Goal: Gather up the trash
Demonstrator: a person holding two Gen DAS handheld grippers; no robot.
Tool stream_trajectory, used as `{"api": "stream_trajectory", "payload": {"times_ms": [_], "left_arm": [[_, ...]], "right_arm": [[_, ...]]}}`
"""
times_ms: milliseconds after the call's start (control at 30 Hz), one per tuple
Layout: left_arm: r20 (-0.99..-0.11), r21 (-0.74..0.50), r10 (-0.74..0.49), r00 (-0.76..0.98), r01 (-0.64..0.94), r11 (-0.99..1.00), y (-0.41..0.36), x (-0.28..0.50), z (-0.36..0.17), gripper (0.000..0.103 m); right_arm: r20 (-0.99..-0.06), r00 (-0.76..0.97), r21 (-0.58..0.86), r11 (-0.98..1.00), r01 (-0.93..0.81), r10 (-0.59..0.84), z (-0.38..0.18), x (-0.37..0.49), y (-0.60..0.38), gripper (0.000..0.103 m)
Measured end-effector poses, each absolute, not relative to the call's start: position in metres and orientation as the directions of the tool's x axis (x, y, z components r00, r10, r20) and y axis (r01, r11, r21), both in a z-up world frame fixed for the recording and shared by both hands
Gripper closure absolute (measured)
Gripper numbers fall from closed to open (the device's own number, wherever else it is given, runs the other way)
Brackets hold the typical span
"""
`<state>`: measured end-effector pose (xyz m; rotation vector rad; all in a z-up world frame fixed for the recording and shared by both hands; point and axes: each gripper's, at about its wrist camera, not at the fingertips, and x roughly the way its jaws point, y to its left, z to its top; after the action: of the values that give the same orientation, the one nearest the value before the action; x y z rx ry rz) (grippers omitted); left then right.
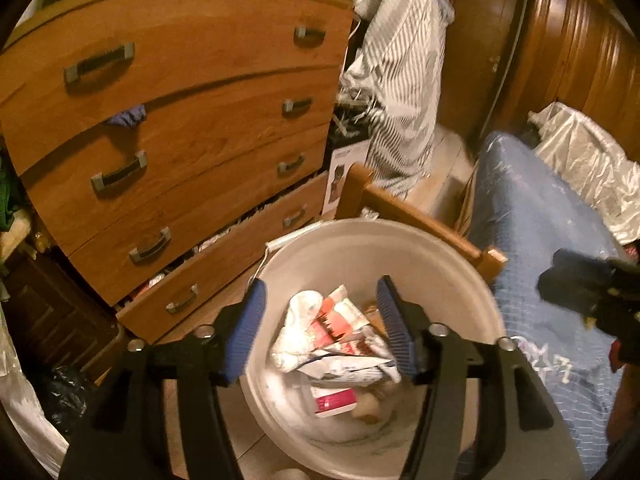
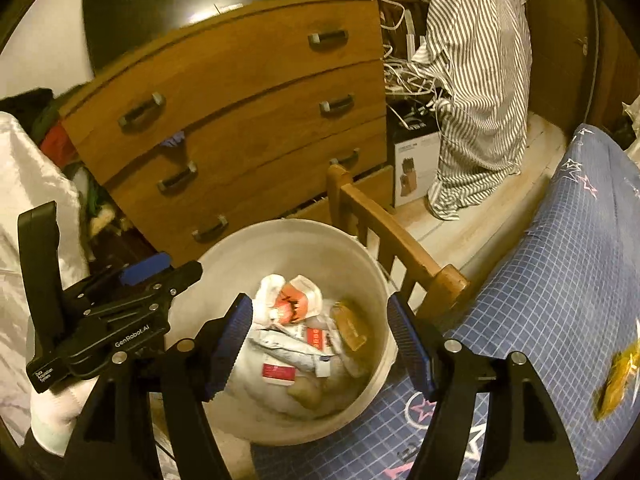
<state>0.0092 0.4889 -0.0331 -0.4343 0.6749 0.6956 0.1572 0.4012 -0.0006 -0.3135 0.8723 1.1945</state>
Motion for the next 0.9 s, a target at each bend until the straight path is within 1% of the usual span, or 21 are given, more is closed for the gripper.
{"api": "stream_trajectory", "payload": {"times_ms": [33, 100, 133, 167, 200, 300, 367, 433, 533, 667, 900], "left_arm": [[-0.670, -0.146, 0.456, 0.586, -0.706, 0.693, 0.480, 0.003, -0.025, 0.038], [-0.624, -0.159, 0.479, 0.617, -0.700, 0.696, 0.464, -0.012, -0.012, 0.027], [-0.600, -0.165, 0.493, 0.630, -0.701, 0.694, 0.456, -0.019, -0.006, 0.023], [-0.574, -0.167, 0.514, 0.637, -0.706, 0.688, 0.446, -0.028, 0.000, 0.014], [-0.540, -0.161, 0.544, 0.643, -0.713, 0.683, 0.431, -0.041, 0.007, 0.006], [-0.469, -0.142, 0.601, 0.648, -0.726, 0.673, 0.393, -0.066, 0.016, 0.006], [-0.444, -0.127, 0.619, 0.648, -0.730, 0.672, 0.370, -0.078, 0.016, 0.006], [-0.437, -0.128, 0.609, 0.662, -0.716, 0.686, 0.351, -0.085, 0.015, 0.006], [-0.431, -0.136, 0.592, 0.681, -0.698, 0.703, 0.327, -0.092, 0.014, 0.006], [-0.428, -0.126, 0.590, 0.684, -0.692, 0.711, 0.300, -0.100, 0.015, 0.006], [-0.409, -0.107, 0.585, 0.700, -0.674, 0.731, 0.274, -0.108, 0.018, 0.006]], "right_arm": [[-0.713, 0.101, 0.229, 0.366, -0.902, 0.694, 0.003, 0.152, 0.391, 0.032], [-0.666, 0.115, 0.230, 0.350, -0.908, 0.737, 0.010, 0.139, 0.363, 0.032], [-0.645, 0.125, 0.225, 0.344, -0.912, 0.754, 0.013, 0.132, 0.351, 0.032], [-0.619, 0.142, 0.214, 0.339, -0.916, 0.773, 0.016, 0.123, 0.334, 0.032], [-0.601, 0.153, 0.205, 0.337, -0.919, 0.784, 0.018, 0.116, 0.321, 0.030], [-0.545, 0.188, 0.184, 0.335, -0.924, 0.817, 0.021, 0.094, 0.275, 0.024], [-0.517, 0.203, 0.170, 0.332, -0.928, 0.831, 0.022, 0.082, 0.248, 0.021], [-0.498, 0.210, 0.161, 0.328, -0.931, 0.842, 0.022, 0.069, 0.223, 0.018], [-0.475, 0.226, 0.134, 0.323, -0.937, 0.851, 0.024, 0.052, 0.190, 0.016], [-0.439, 0.249, 0.138, 0.339, -0.931, 0.863, 0.034, 0.043, 0.152, 0.015], [-0.428, 0.269, 0.133, 0.354, -0.926, 0.863, 0.041, 0.042, 0.128, 0.014]]}}
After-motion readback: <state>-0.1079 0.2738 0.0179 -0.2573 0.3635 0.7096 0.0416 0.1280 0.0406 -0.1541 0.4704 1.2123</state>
